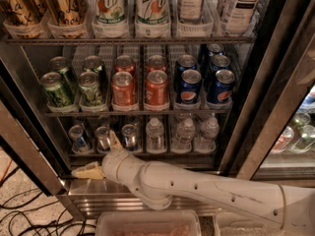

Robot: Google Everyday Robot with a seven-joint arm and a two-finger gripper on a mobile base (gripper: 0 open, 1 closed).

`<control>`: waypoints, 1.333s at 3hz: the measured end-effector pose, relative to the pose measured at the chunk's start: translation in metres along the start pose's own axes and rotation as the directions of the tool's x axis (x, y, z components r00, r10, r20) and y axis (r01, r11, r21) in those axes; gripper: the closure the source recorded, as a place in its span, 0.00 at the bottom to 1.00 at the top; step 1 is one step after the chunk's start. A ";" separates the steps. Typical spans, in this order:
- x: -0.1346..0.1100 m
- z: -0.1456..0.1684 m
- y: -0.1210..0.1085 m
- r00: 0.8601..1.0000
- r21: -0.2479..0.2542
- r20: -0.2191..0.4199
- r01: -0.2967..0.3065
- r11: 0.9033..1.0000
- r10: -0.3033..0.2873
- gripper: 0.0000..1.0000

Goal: Pick redbull can from bottom shelf of fridge

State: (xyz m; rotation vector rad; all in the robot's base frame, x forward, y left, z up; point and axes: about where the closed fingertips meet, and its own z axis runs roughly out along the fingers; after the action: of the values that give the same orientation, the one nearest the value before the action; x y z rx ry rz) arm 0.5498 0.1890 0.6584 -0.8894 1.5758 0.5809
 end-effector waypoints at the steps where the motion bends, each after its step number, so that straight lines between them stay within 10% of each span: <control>1: 0.000 0.000 0.000 1.000 0.002 0.001 -0.001 1.000 0.001 0.00; 4: 0.020 0.009 -0.019 0.997 0.073 0.044 -0.065 0.995 0.062 0.00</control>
Offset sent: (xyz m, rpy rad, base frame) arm 0.0142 -0.0074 -0.0143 0.0786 0.0234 -0.0642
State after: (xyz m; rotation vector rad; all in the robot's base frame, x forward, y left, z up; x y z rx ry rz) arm 0.5697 0.1804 0.6387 -0.7689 1.5822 0.5788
